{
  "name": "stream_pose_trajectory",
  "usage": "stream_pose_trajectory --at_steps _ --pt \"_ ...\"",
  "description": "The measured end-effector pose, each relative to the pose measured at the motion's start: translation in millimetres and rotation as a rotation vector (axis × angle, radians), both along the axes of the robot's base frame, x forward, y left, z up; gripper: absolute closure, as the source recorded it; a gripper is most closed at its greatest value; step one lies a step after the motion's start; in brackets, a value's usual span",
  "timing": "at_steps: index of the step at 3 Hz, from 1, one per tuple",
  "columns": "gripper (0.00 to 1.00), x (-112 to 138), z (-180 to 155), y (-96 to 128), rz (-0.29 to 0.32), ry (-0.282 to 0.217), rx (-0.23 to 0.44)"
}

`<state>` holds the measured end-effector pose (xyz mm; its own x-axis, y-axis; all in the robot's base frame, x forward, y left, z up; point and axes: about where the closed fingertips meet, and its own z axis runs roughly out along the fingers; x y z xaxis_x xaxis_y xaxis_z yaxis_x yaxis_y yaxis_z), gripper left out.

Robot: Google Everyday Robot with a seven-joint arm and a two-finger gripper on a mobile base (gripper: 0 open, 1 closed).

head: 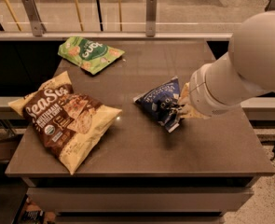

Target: Move blue chip bag near brown chip bag

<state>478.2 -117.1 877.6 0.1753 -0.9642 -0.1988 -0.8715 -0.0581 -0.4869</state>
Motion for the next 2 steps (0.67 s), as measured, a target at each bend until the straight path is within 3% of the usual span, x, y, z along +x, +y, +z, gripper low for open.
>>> stream_pose_trajectory --at_steps 1,2 --pt "0.82 -7.3 -3.8 2.2 0.086 0.035 -0.044" --pt "0.59 -8.3 -4.3 2.3 0.092 0.036 -0.048"
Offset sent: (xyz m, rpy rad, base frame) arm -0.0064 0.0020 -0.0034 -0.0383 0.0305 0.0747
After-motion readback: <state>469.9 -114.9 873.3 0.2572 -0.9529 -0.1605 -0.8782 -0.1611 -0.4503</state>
